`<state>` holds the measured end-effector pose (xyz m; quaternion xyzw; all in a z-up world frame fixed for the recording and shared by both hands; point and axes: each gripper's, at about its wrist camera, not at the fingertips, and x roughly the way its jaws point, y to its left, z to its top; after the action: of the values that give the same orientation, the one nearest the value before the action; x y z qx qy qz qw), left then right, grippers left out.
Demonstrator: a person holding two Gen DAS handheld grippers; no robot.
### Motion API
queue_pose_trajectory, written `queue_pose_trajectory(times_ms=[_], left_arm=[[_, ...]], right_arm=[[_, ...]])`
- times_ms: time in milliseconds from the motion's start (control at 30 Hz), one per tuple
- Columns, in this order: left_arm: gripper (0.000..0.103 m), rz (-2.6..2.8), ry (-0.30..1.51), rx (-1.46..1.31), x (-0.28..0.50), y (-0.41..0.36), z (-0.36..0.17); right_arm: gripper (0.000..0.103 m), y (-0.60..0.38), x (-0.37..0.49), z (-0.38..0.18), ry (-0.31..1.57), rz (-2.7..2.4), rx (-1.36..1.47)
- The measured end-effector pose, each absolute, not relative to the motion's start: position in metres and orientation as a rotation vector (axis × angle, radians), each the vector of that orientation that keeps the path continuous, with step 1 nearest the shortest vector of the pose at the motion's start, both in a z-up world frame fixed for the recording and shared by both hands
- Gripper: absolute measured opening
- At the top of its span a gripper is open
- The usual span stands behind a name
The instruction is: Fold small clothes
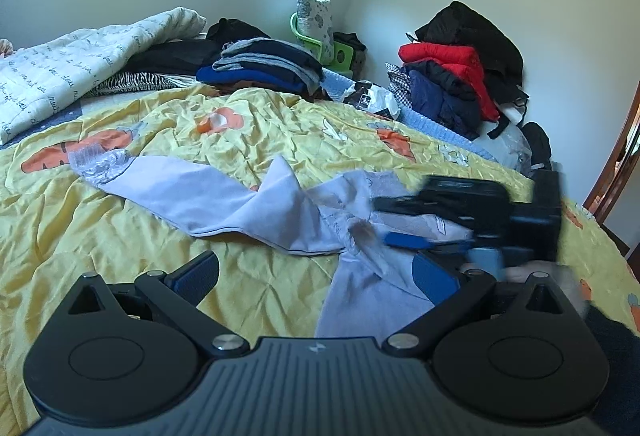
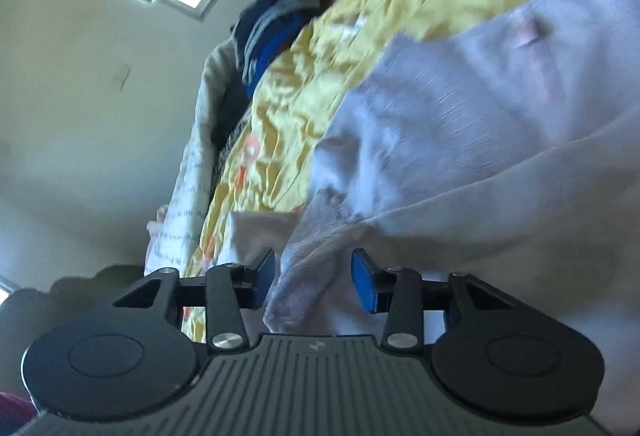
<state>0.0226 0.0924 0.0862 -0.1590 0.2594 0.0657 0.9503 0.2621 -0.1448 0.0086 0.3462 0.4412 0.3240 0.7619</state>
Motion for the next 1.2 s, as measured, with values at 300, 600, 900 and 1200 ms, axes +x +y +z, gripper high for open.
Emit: queue_pose_trajectory(times_ms=[300,600,900,1200], left_arm=[[0.103,0.141,0.521,-0.320,0.023,0.093,0.087],[0.103,0.131,0.525,-0.309,0.020,0.084,0.087],[0.103,0.179,0.492,-0.321,0.004,0.108,0.094],[0.103,0.230,0.448,-0.463,-0.003,0.159,0.090]], right_arm=[[0.056,-0.310,0.248,0.009,0.860,0.391,0.767],[0.063,-0.260,0.243,0.024,0.872,0.544,0.843],[0.071,-0.130,0.273,-0.007,1.099,0.689,1.076],[0.074,-0.091,0.270,0.012,1.091,0.825,0.964]])
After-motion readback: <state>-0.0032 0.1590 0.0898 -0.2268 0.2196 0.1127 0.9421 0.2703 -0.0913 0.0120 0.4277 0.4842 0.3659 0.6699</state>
